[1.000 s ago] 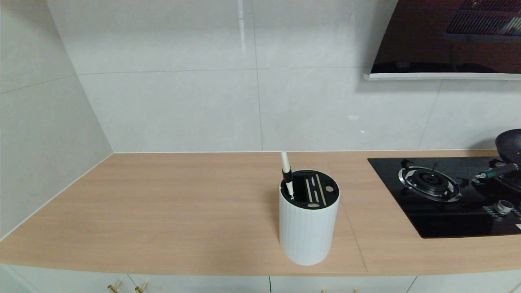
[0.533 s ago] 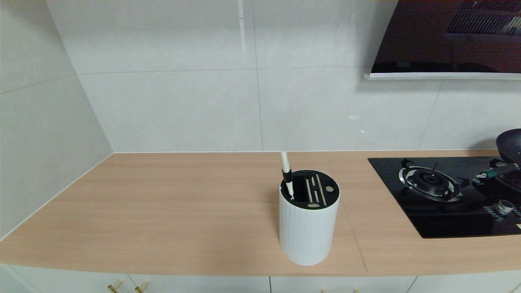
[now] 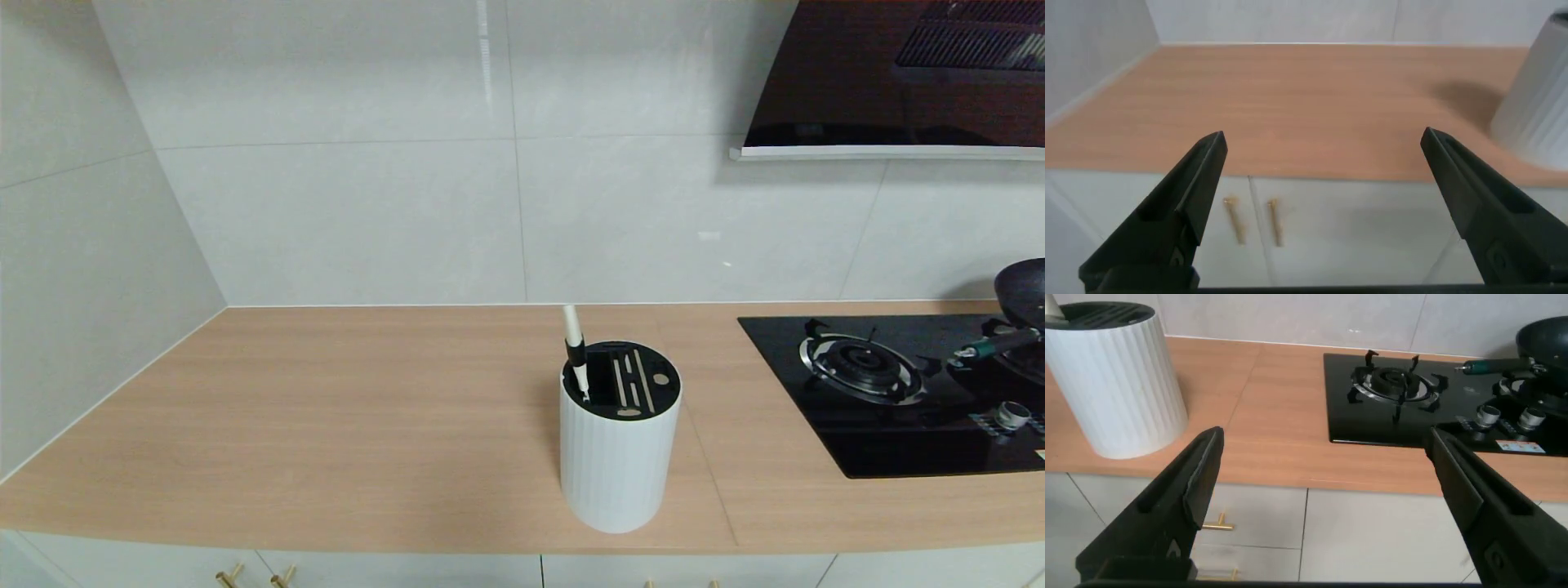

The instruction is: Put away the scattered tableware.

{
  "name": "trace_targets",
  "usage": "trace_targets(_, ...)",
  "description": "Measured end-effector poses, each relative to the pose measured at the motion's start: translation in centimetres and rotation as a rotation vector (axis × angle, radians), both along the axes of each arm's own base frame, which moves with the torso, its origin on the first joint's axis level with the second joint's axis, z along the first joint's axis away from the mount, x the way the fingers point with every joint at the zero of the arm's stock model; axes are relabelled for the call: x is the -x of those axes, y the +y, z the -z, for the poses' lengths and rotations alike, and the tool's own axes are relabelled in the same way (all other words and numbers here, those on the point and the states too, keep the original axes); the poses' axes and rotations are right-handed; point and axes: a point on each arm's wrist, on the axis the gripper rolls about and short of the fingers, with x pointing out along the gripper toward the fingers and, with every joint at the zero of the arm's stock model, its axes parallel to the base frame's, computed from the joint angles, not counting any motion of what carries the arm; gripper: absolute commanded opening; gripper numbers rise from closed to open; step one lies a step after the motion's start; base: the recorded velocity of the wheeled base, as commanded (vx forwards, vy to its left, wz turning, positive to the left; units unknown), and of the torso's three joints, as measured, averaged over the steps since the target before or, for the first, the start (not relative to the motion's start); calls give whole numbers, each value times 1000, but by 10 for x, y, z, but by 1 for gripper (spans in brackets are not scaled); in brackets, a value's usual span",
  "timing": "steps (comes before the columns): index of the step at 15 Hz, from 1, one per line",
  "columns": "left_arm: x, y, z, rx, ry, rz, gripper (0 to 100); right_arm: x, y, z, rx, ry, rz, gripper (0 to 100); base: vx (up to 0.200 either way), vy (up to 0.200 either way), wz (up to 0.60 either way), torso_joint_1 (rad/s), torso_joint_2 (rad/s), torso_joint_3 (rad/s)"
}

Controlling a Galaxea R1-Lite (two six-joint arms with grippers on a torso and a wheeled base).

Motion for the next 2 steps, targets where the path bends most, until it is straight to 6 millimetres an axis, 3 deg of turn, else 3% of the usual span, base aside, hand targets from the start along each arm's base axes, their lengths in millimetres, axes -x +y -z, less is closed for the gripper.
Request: trace_targets(2, 0, 0, 0, 0, 0, 0, 100, 0, 0, 0, -2, 0, -1, 100, 0, 0, 0, 0, 0, 0)
